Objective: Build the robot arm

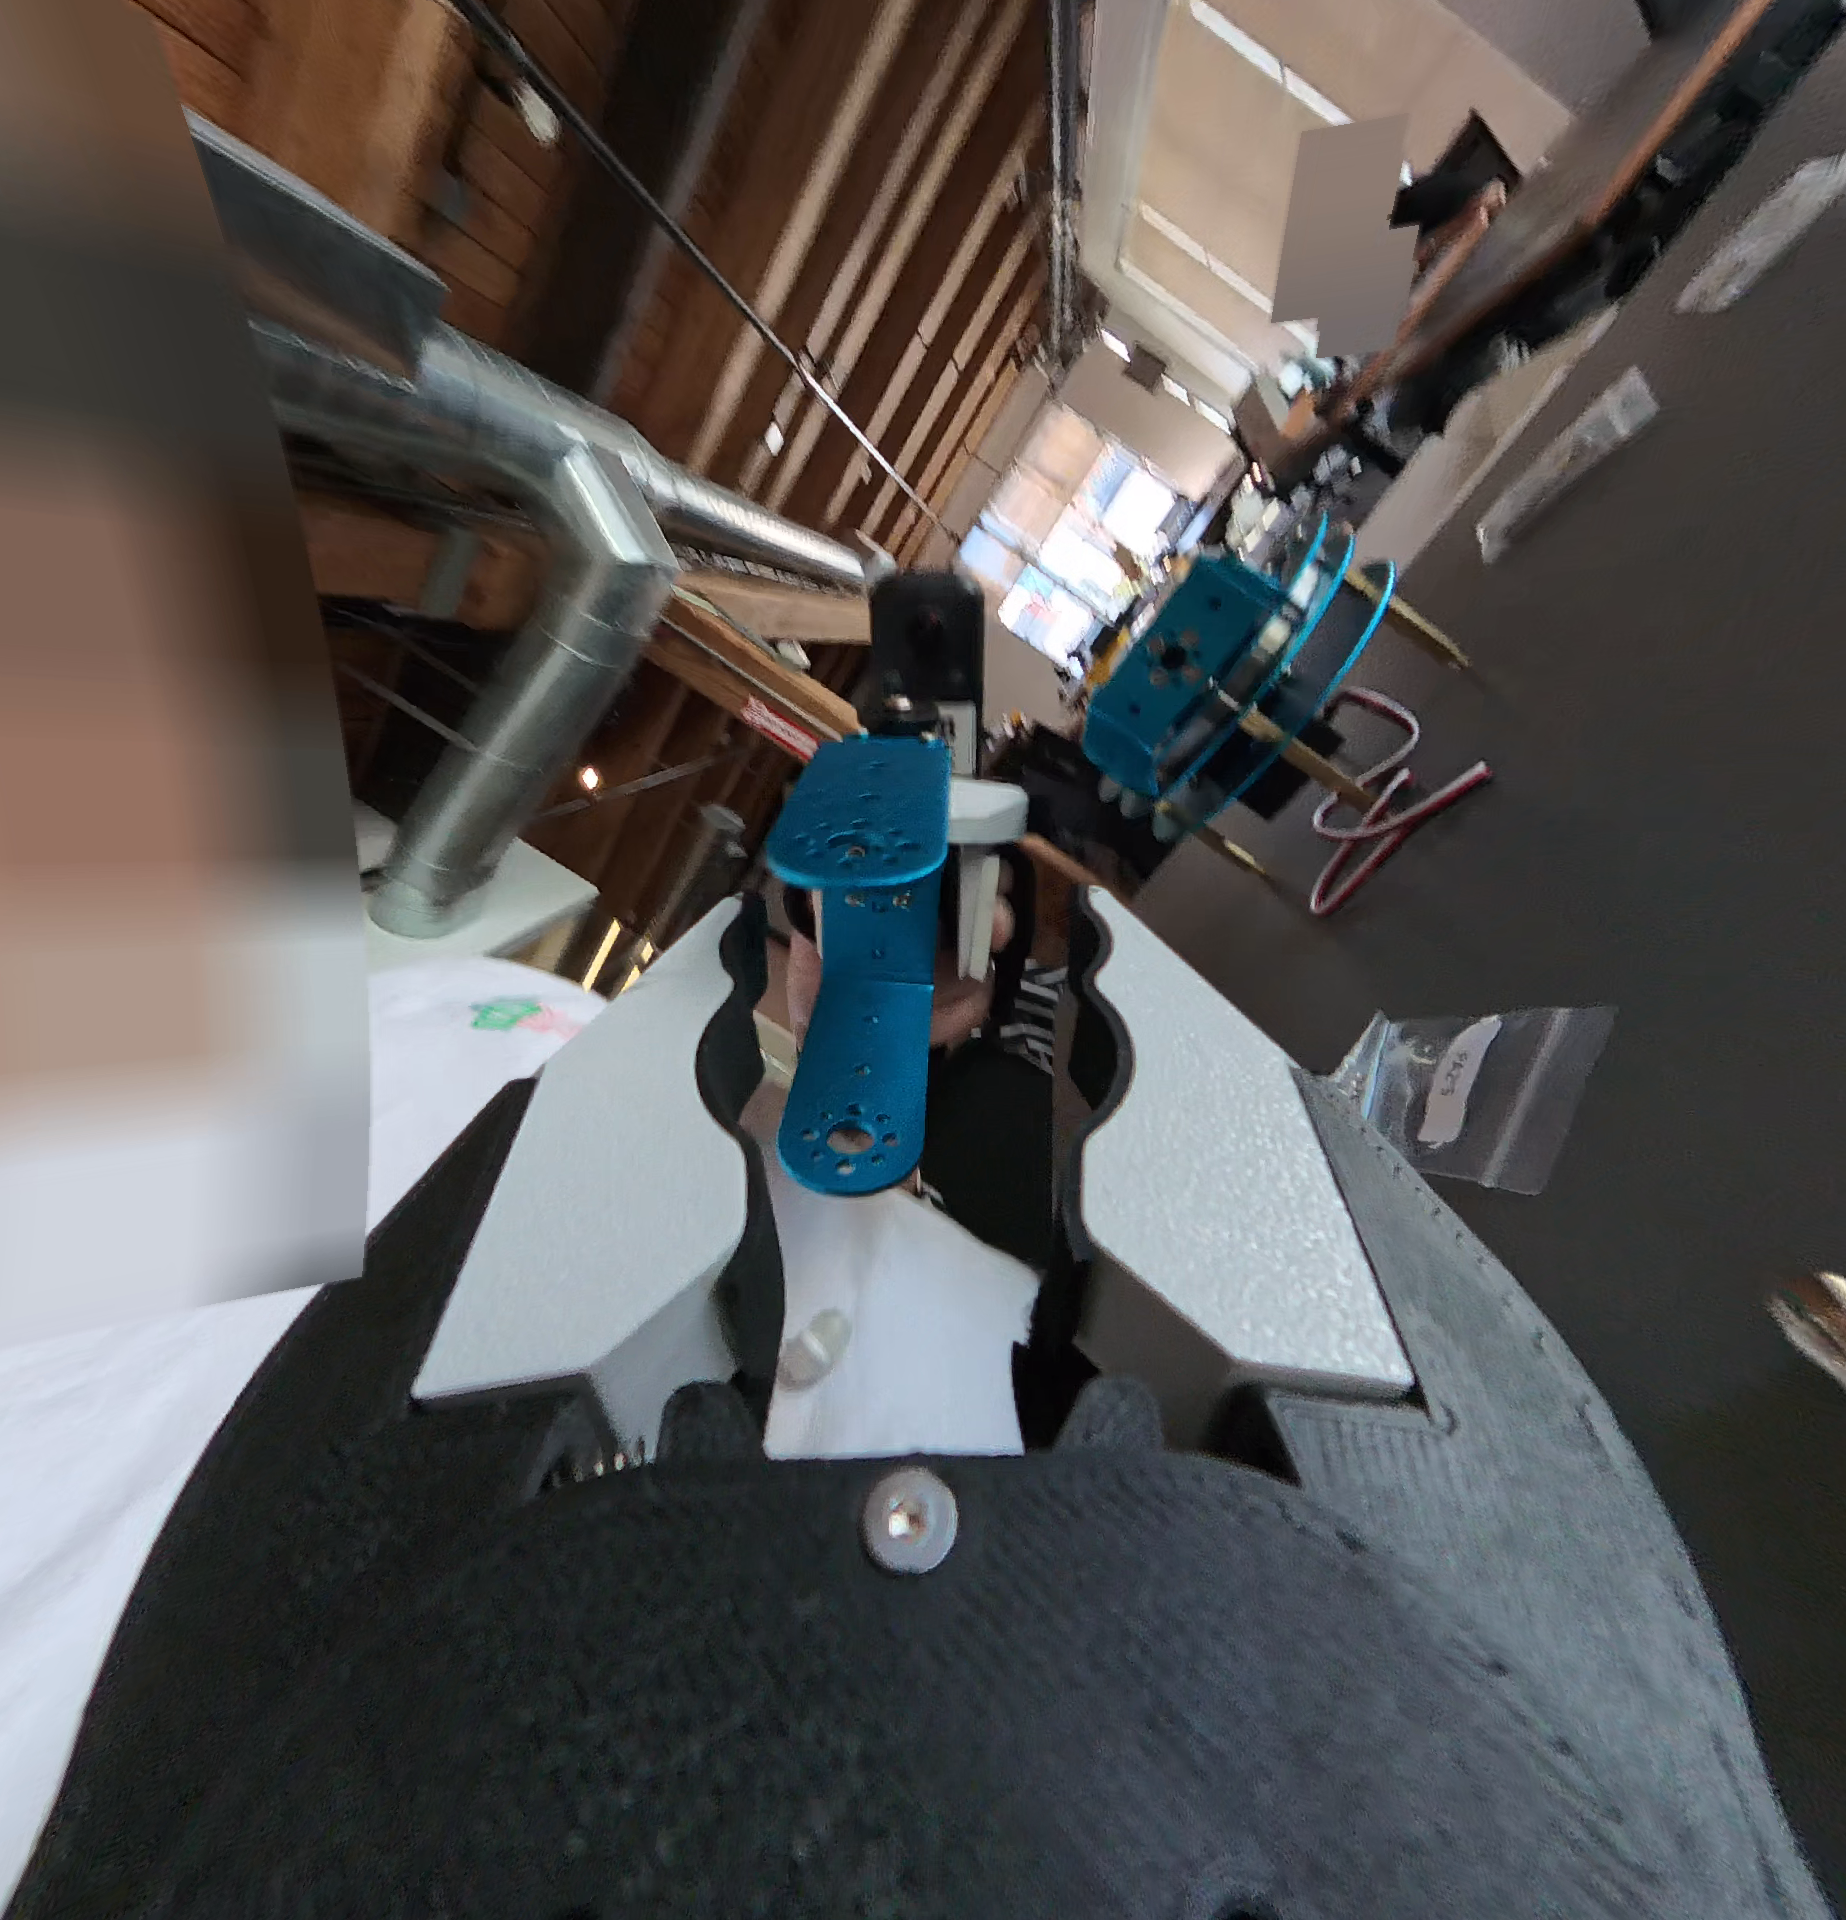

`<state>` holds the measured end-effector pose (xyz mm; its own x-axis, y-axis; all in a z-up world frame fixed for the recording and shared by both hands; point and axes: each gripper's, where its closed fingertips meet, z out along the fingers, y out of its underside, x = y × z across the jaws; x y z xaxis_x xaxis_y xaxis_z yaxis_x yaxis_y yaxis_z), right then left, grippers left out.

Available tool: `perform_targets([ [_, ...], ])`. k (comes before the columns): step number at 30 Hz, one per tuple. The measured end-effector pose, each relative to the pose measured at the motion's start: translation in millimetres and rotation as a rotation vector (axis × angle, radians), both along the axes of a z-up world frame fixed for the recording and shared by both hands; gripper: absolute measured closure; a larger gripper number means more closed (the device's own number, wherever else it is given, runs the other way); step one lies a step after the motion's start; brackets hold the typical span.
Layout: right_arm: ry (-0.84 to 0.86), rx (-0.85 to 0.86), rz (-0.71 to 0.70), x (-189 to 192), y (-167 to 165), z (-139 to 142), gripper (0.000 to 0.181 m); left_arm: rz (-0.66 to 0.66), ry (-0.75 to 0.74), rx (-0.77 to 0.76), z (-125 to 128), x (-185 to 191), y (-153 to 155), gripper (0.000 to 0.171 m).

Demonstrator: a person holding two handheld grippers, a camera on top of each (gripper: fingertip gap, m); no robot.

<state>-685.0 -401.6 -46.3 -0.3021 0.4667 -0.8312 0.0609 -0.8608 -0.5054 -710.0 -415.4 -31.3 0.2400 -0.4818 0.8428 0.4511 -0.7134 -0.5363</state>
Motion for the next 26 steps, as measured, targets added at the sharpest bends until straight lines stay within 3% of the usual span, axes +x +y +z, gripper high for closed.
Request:
perform_targets([
  [3, -0.019, -0.023, 0.078, -23, -18, 2, 0.124, -0.066, 0.040, 0.008, -5, -7, -4, 0.150],
  [5, 0.037, -0.049, 0.064, -33, -23, 11, 0.140, -0.107, 0.072, 0.027, -8, -9, -8, 0.151],
  [7, -0.009, -0.016, 0.033, -41, -25, 1, 0.154, -0.133, 0.097, 0.037, -10, -10, -10, 0.151],
  [14, -0.016, -0.086, 0.033, -37, -26, -2, 0.148, -0.175, 0.114, 0.029, -13, -3, -11, 0.150],
  [19, -0.035, -0.194, 0.090, -35, -20, -4, 0.149, -0.082, 0.144, 0.131, -1, -18, -13, 0.127],
  [23, -0.080, -0.219, 0.098, -37, -14, -11, 0.149, -0.004, 0.221, 0.223, 9, -48, -26, 0.130],
  [26, -0.049, -0.273, 0.098, -39, -6, -6, 0.149, 0.140, 0.363, 0.336, 13, -84, -31, 0.133],
])
